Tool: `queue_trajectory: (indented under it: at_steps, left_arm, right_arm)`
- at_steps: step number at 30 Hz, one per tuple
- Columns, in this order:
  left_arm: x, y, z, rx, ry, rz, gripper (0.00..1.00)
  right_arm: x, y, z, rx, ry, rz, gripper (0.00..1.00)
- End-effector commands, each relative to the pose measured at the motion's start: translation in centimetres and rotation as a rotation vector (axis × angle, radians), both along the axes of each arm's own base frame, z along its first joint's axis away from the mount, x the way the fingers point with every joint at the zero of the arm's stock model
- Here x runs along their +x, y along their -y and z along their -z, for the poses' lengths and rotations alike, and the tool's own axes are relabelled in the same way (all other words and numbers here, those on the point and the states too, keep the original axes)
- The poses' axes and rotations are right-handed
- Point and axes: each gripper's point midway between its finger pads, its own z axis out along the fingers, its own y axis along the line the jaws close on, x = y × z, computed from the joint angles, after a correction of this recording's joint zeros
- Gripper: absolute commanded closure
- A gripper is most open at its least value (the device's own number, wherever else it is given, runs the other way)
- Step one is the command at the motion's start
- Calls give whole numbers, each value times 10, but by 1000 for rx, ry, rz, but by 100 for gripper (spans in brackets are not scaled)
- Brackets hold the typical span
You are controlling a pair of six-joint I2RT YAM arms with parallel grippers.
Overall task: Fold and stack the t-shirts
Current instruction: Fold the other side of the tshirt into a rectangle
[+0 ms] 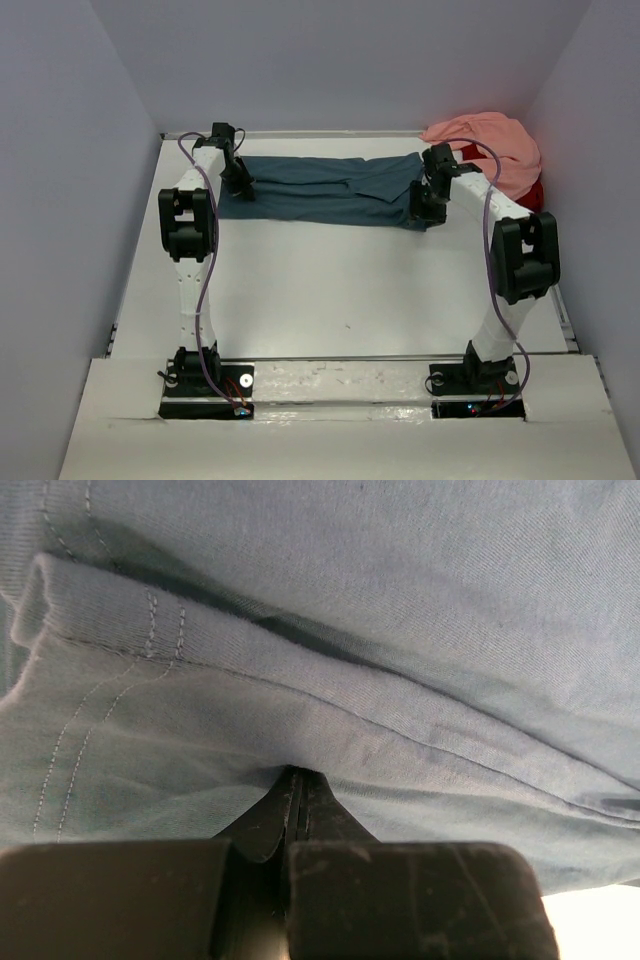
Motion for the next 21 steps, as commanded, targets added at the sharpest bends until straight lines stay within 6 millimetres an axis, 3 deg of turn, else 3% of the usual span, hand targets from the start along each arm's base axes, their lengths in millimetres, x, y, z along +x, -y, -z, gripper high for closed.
queue_trajectory:
  at_steps: [1,15,21]
  left_arm:
    - [-4,-14,20,67,-40,6,100]
    - [-5,-15,22,67,-46,14,100]
    - [-4,-14,21,63,-47,14,100]
  right_arm:
    - [5,20,4,-87,8,25,50]
    - [24,21,19,-114,-10,15,51]
    - [37,18,16,-107,9,10,51]
